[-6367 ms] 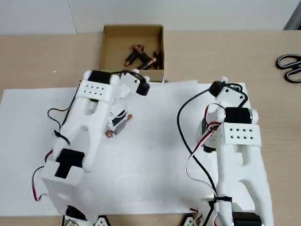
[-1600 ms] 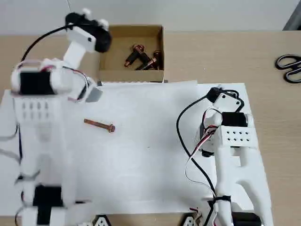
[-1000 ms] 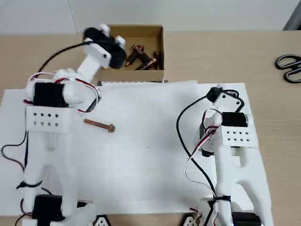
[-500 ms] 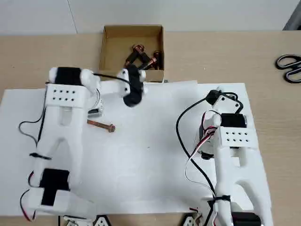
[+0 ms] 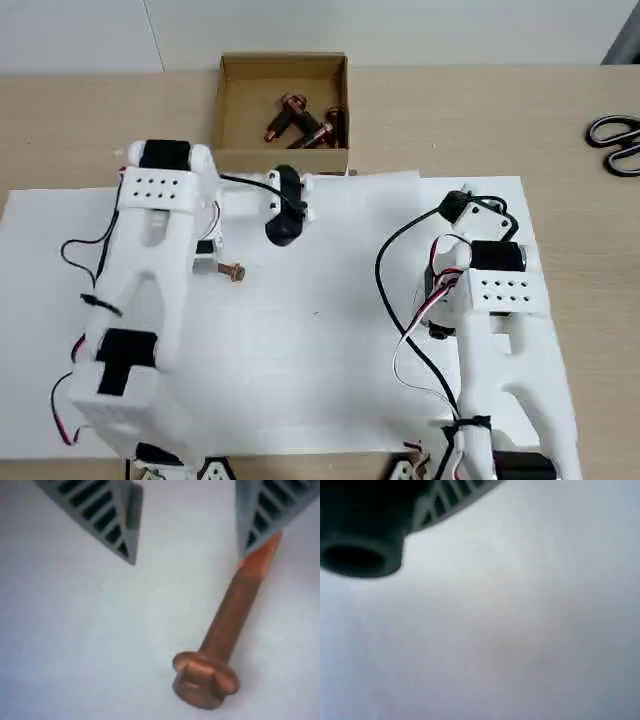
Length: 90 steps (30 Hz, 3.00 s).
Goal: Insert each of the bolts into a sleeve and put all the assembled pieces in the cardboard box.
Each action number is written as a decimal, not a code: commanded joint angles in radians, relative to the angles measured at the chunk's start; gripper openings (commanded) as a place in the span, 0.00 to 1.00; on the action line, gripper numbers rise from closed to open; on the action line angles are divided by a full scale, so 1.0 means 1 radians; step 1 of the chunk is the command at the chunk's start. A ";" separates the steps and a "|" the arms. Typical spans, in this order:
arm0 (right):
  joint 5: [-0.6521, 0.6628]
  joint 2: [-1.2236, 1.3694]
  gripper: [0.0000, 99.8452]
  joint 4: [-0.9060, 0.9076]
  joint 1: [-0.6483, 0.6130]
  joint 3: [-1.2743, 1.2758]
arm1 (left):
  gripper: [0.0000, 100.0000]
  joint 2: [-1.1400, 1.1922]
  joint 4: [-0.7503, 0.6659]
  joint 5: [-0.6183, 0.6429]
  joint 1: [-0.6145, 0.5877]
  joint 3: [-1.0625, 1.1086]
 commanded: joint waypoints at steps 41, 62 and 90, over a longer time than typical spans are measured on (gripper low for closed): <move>0.008 -0.035 0.00 -0.004 0.007 -0.005 | 0.00 0.285 -0.127 -0.212 0.075 -0.065; 0.009 -0.309 0.00 0.027 -0.008 -0.009 | 0.00 -0.114 0.049 0.477 0.229 -0.197; 0.107 -0.762 0.00 -0.128 -0.412 0.141 | 0.01 -0.713 -0.203 1.508 0.275 -0.154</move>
